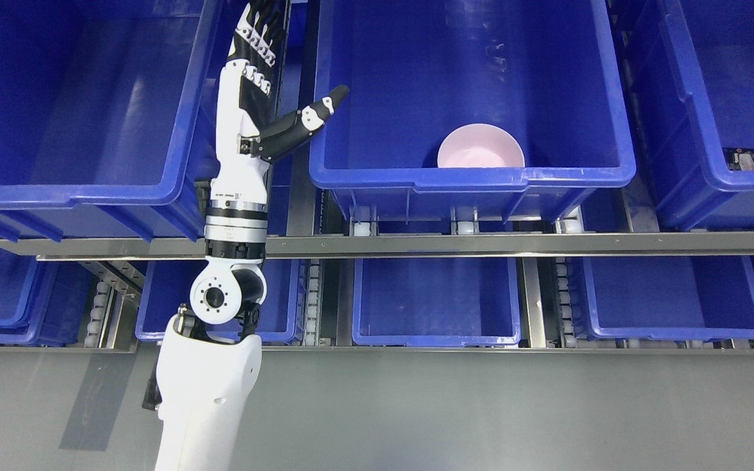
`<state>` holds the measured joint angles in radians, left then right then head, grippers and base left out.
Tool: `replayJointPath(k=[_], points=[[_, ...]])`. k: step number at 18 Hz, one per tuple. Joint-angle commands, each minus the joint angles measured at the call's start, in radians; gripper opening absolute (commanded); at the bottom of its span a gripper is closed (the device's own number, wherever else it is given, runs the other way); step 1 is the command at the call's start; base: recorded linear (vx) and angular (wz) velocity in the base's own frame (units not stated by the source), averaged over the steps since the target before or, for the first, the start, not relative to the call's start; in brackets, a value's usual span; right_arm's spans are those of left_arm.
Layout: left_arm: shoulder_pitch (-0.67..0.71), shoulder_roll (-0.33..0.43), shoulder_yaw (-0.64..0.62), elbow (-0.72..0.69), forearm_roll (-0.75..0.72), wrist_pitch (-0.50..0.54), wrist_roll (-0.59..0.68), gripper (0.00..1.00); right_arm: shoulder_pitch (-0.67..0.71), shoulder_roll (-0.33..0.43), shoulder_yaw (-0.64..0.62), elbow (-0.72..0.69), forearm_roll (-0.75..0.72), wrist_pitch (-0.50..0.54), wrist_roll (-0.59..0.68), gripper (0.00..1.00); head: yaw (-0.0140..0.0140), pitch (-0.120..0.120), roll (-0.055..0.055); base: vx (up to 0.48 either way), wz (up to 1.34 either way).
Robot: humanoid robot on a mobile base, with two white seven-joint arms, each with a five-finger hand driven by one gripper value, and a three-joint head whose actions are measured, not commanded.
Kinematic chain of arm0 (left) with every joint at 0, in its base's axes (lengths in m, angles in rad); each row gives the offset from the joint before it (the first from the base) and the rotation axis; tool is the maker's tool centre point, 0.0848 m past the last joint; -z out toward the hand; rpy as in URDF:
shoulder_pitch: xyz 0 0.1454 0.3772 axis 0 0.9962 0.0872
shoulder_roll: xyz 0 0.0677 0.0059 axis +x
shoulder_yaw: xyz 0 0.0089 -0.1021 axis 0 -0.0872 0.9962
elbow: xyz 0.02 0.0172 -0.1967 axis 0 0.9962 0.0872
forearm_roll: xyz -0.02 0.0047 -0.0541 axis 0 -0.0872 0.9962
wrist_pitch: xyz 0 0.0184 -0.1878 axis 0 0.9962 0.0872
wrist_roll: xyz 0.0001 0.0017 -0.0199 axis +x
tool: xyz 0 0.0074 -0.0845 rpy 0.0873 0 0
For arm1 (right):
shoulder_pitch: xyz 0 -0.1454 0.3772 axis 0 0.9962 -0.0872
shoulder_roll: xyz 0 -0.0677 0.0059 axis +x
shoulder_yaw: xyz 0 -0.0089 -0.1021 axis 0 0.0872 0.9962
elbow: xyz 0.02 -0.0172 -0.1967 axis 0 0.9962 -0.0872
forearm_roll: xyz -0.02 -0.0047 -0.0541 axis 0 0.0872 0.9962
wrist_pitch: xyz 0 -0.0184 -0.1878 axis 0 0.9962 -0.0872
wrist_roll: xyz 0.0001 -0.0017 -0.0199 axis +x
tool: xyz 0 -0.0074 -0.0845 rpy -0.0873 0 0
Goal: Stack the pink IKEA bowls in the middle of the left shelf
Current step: 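Release the bowls and raise the left hand out of the bin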
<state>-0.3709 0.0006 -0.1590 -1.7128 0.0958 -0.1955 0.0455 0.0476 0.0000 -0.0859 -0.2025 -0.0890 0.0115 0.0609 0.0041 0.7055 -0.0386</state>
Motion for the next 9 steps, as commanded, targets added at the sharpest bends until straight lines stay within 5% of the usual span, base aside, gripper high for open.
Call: replayJointPath(k=[1, 9], points=[[0.041, 0.017, 0.082, -0.053, 0.004, 0.002, -0.070, 0.99, 0.000, -0.017, 0.000, 0.000, 0.000, 0.001, 0.000, 1.00, 0.0000, 0.000, 0.000, -0.049, 0.00], [0.067, 0.017, 0.105, -0.054, 0.004, 0.019, -0.127, 0.98, 0.000, -0.017, 0.000, 0.000, 0.000, 0.001, 0.000, 1.00, 0.0000, 0.000, 0.000, -0.057, 0.00]])
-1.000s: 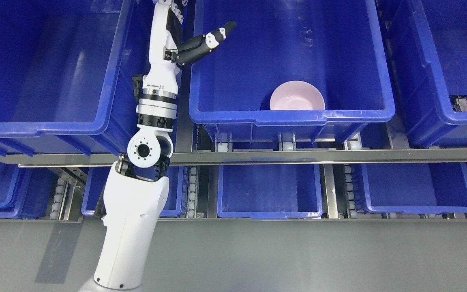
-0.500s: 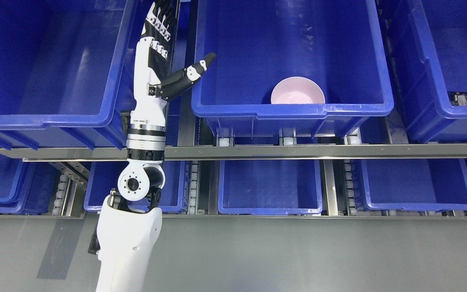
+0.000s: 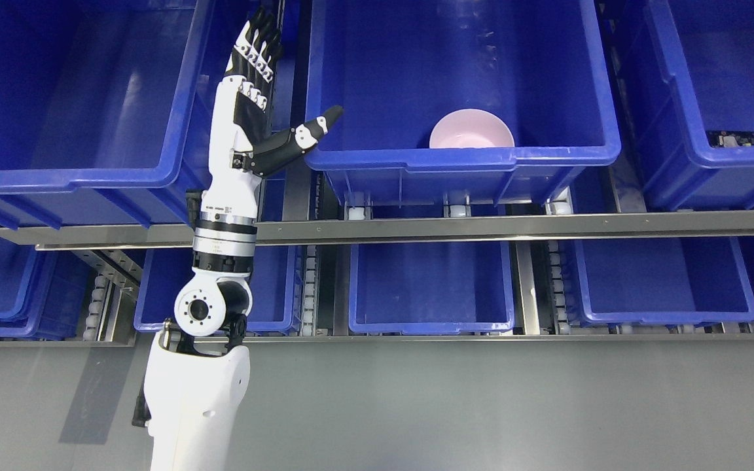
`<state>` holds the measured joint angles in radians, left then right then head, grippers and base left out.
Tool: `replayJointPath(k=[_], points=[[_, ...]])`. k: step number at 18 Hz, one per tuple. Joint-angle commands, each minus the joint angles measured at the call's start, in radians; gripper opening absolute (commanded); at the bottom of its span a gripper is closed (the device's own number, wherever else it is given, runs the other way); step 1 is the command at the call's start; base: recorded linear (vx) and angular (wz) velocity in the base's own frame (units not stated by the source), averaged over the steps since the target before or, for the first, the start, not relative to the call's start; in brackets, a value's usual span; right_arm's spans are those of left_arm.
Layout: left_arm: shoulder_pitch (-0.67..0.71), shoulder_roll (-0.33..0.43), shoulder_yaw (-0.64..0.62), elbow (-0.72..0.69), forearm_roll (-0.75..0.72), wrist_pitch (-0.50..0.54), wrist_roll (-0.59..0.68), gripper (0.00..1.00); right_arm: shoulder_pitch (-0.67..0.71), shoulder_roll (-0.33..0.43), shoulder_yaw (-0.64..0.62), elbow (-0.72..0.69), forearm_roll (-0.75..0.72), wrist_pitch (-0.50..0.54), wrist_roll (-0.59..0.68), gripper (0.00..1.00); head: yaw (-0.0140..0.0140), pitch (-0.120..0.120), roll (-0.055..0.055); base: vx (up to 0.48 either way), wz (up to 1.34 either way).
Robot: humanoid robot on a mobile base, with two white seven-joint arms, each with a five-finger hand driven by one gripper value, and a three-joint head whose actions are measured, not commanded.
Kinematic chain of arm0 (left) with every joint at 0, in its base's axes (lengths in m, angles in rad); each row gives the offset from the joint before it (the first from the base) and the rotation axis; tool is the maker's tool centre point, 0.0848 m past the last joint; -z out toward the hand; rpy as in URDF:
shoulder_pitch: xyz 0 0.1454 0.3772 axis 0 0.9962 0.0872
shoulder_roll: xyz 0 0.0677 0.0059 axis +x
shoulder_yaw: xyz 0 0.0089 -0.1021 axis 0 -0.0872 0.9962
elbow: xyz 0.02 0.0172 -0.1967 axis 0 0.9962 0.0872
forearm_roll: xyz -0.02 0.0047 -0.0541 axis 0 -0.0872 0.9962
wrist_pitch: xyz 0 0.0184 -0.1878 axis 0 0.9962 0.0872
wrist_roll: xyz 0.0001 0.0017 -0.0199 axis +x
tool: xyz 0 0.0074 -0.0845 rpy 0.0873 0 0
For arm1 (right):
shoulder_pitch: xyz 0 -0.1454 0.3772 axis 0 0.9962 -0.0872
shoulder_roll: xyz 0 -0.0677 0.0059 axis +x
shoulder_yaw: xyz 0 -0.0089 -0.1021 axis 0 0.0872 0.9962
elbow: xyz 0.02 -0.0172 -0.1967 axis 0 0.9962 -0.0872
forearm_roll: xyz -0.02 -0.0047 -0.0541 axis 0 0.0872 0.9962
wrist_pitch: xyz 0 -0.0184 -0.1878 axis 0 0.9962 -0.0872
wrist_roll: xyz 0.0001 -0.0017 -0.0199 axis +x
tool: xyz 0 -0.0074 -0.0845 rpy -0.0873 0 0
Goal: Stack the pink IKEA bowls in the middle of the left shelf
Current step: 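Release the bowls and raise the left hand out of the bin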
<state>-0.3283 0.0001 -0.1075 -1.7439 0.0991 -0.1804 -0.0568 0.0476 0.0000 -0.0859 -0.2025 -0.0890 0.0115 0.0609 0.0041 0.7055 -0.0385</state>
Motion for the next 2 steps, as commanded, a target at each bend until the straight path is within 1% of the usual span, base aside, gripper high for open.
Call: replayJointPath(k=[1, 2], points=[[0.025, 0.017, 0.058, -0.023, 0.001, 0.004, -0.024, 0.98, 0.000, -0.017, 0.000, 0.000, 0.000, 0.001, 0.000, 1.00, 0.0000, 0.000, 0.000, -0.064, 0.00], [0.026, 0.017, 0.061, -0.023, 0.001, 0.004, -0.026, 0.98, 0.000, -0.017, 0.000, 0.000, 0.000, 0.001, 0.000, 1.00, 0.0000, 0.000, 0.000, -0.059, -0.06]])
